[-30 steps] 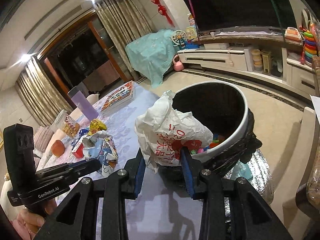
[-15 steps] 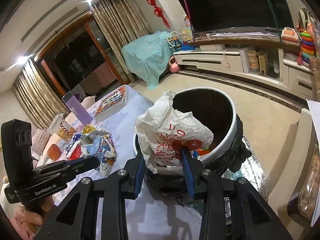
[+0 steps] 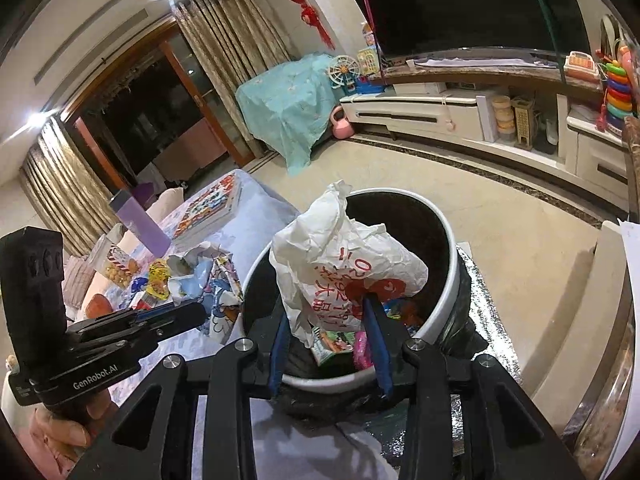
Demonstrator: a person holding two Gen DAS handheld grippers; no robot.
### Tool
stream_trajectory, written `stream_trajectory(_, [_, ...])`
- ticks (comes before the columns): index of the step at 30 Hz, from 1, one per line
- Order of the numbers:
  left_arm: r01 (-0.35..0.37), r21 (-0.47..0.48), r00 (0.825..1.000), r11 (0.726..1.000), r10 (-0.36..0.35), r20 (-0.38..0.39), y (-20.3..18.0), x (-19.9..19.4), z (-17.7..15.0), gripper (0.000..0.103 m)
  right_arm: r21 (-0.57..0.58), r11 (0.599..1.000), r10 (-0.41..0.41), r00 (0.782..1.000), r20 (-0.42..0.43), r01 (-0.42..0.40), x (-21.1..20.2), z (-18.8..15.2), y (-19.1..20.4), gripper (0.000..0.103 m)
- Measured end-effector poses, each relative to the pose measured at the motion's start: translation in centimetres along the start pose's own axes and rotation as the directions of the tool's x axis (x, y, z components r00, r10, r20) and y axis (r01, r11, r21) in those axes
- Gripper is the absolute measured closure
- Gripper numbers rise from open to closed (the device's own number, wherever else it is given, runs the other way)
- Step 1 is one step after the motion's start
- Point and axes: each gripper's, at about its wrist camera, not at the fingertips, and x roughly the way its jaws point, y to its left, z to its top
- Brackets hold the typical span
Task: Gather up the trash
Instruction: 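Carry the wrapper and white plastic bag in both tools over the bin, then open both tools to drop the wrapper and plastic bag into the bin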
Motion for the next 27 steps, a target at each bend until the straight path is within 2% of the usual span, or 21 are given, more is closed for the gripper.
stream_trajectory(10, [0.006, -0.002, 0.999, 1.000, -0.006, -0.041, 0.1, 2.1, 0.8, 0.090, 0.000, 1.000, -0.003, 0.999, -0.043, 0.004, 1.6, 1.4, -0.8, 0.064])
stream_trajectory(13, [0.001, 0.004, 0.999, 1.000, -0.001, -0.046, 0.0, 2.1, 1.0, 0.078, 0.004, 1.000, -0.010, 0.999, -0.050, 0.010, 1.8, 1.7, -1.1, 0.061])
stream_trajectory(14, [-0.002, 0.003, 0.999, 1.000, 0.002, -0.046, 0.1, 2.1, 1.0, 0.070, 0.012, 1.000, -0.010, 0.999, -0.049, 0.011, 1.7, 1.7, -1.3, 0.057])
stream_trajectory(15, [-0.007, -0.001, 0.999, 1.000, 0.007, -0.040, 0.2, 1.9, 0.9, 0.066, 0.018, 1.000, -0.009, 0.999, -0.047, 0.010, 1.7, 1.9, -1.5, 0.052])
stream_trajectory(17, [-0.012, -0.005, 0.999, 1.000, 0.012, -0.036, 0.4, 1.7, 0.7, 0.066, 0.032, 0.999, -0.003, 0.999, -0.040, 0.004, 1.5, 1.9, -1.8, 0.047])
stream_trajectory(19, [-0.013, -0.018, 0.999, 1.000, 0.012, -0.034, 0.7, 1.4, 0.4, 0.064, 0.036, 0.999, -0.003, 0.999, -0.032, 0.004, 1.2, 2.0, -1.9, 0.047])
stream_trajectory(22, [-0.019, -0.047, 0.999, 0.999, 0.018, -0.029, 1.5, 0.6, -0.5, 0.055, 0.044, 0.999, 0.001, 1.000, -0.016, -0.001, 0.8, 1.9, -1.8, 0.047])
stream_trajectory(23, [-0.024, -0.060, 0.999, 0.998, 0.022, -0.023, 1.8, 0.2, -1.0, 0.052, 0.046, 0.999, 0.001, 1.000, -0.009, -0.001, 0.5, 1.7, -1.7, 0.044])
stream_trajectory(25, [-0.029, -0.087, 0.999, 0.996, 0.028, -0.016, 2.5, -0.5, -1.9, 0.045, 0.052, 0.999, -0.002, 1.000, 0.003, 0.002, 0.2, 1.4, -1.4, 0.031])
stream_trajectory(26, [-0.032, -0.105, 0.999, 0.994, 0.031, -0.011, 3.0, -1.1, -2.5, 0.043, 0.054, 0.999, -0.005, 1.000, 0.009, 0.004, 0.0, 1.3, -1.1, 0.021])
stream_trajectory(27, [-0.033, -0.115, 0.999, 0.993, 0.032, -0.008, 3.3, -1.4, -2.9, 0.042, 0.054, 0.999, -0.005, 1.000, 0.017, 0.005, -0.1, 1.3, -0.9, 0.018])
